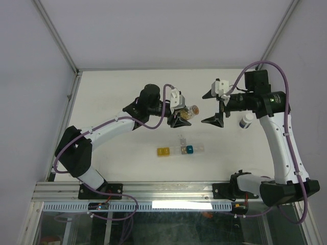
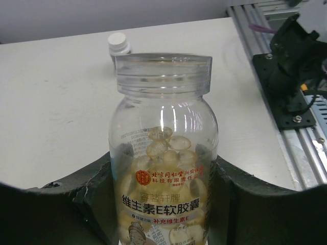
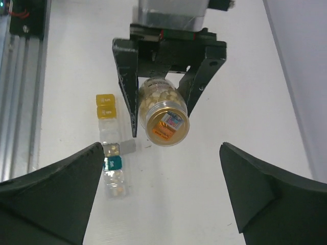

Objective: Sort the pills into containers

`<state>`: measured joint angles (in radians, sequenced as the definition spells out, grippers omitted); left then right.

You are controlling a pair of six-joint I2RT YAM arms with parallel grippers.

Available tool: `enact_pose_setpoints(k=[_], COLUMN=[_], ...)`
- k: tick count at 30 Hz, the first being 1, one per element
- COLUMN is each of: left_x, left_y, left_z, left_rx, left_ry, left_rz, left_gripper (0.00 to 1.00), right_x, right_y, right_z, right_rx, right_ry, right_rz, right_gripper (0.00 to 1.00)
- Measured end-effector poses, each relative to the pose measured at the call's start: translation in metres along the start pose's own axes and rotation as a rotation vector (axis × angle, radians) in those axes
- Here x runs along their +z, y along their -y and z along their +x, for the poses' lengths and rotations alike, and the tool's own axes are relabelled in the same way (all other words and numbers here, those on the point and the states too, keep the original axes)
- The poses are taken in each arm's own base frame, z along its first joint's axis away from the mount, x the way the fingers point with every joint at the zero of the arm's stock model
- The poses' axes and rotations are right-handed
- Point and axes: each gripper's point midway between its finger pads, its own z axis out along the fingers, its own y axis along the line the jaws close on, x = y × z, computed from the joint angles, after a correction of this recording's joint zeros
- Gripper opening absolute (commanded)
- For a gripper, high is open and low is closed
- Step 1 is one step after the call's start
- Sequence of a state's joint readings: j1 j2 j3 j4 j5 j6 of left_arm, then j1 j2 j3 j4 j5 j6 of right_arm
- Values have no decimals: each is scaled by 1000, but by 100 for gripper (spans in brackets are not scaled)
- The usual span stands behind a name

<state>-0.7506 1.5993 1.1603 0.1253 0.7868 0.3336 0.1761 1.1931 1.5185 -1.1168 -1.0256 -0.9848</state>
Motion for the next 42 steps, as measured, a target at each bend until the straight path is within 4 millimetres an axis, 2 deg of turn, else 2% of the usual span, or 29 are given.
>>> enact_pose_setpoints(k=[2,6,16,27,33,37,40,42], left_x=[0,-1,0,0,0,-1,0,0], left_y=[9,22,31,32,32,29,26,21], left_z=[-5,-10,-4,-4,-4,-3,-2,0], left_rx=[-4,-14,-46,-44,-41,-44,-48,-46], left_ry=[13,27,18,18,19,14,27,37], left_rz=[55,130,188,192,192,184,156,103], left_gripper=[0,0,0,0,0,0,0,0], right_x=[2,11,31,36,37,38,39,41], right_y=[-5,-8,-25,-22,-23,-23,-19,-13], right_z=[6,15,9,15,16,17,18,21], right_rx=[-106,-204,-277,-256,-240,-212,-135,-23], right_ry=[-3,-5,-4,-41,-48,-50,-61,-83], right_rz=[-55,-122,-210,-195,-193,-177,-132,-81], right_gripper=[91,82,62,56,37,28,24,19])
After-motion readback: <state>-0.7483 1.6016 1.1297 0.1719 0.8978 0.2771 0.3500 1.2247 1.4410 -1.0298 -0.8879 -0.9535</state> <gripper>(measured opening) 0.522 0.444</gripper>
